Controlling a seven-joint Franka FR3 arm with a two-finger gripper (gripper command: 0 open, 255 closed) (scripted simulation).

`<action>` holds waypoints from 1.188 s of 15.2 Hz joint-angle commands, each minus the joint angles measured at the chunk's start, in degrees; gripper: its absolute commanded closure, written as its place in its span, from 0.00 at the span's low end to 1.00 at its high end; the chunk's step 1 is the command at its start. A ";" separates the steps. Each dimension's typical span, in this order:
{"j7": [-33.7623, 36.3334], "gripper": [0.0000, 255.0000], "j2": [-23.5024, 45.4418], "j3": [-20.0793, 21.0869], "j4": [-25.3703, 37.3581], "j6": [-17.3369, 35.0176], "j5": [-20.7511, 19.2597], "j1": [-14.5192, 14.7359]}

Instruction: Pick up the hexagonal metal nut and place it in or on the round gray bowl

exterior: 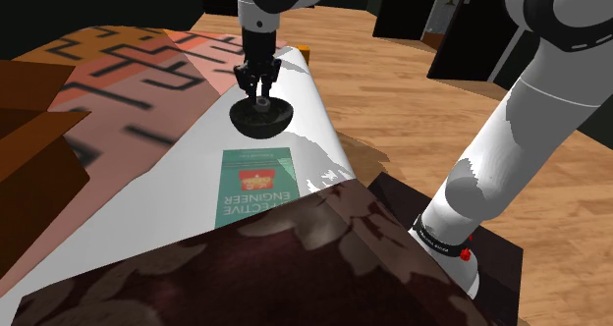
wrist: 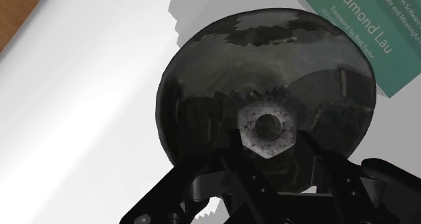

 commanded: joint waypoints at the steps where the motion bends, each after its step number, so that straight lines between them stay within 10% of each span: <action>1: 0.08 1.00 0.05 0.05 -0.31 0.40 -0.02 0.04; 6: 0.08 1.00 0.05 0.05 -0.31 0.40 -0.02 0.04; 7: 0.08 0.00 0.05 0.05 -0.31 0.40 -0.02 0.04; 18: 0.04 0.00 -0.34 -0.12 6.55 -6.84 0.04 -0.10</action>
